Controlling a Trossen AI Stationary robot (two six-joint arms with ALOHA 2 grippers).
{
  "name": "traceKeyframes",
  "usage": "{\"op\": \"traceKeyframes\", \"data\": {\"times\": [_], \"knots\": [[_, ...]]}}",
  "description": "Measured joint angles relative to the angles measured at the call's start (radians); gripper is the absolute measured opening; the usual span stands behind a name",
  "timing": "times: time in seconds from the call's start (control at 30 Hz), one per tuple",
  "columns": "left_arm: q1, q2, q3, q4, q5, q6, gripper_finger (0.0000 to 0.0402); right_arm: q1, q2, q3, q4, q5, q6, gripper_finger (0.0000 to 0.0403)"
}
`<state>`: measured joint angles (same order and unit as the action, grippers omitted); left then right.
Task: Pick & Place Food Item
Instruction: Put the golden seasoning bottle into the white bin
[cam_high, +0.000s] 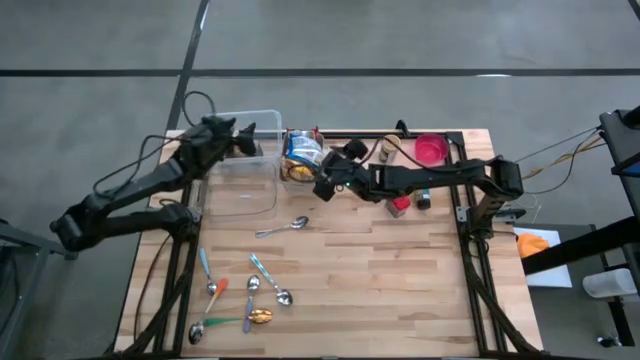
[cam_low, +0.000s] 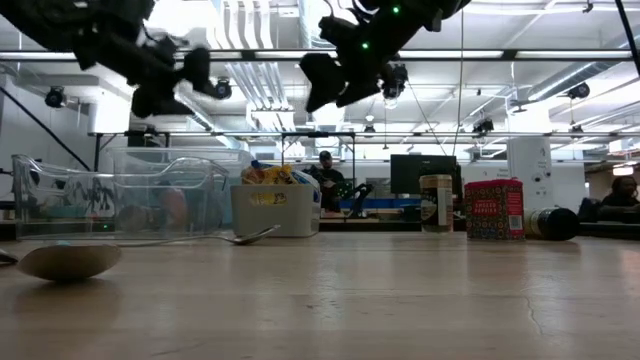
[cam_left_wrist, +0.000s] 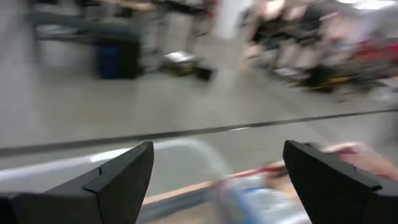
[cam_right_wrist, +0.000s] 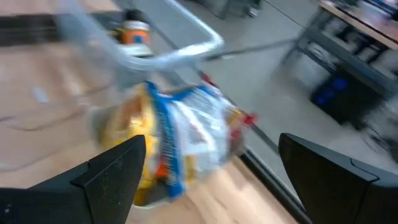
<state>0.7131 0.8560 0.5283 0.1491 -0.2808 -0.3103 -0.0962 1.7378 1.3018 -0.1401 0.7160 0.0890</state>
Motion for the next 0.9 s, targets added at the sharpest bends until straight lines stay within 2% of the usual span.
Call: {"op": "traceKeyframes", "data": {"times": [0.13, 0.23, 0.37, 0.7, 0.9], "knots": [[-0.001, -0.103, 0.003, 0.004, 0.222, 0.0, 0.0361, -0.048, -0.027, 0.001, -0.085, -0.024, 0.089, 0.0363], [-0.001, -0.154, 0.003, 0.006, 0.363, 0.0, 0.0361, -0.101, -0.041, 0.016, -0.178, -0.094, 0.177, 0.0363], [-0.002, -0.185, 0.002, 0.011, 0.48, 0.022, 0.0361, -0.192, -0.05, 0.057, -0.309, -0.202, 0.253, 0.0363], [-0.005, -0.178, 0.001, 0.011, 0.509, 0.052, 0.0361, -0.406, -0.056, 0.179, -0.665, -0.333, 0.369, 0.0363], [-0.005, -0.177, -0.01, 0.004, 0.51, 0.052, 0.0361, -0.491, -0.056, 0.182, -0.735, -0.356, 0.391, 0.0363]]}}
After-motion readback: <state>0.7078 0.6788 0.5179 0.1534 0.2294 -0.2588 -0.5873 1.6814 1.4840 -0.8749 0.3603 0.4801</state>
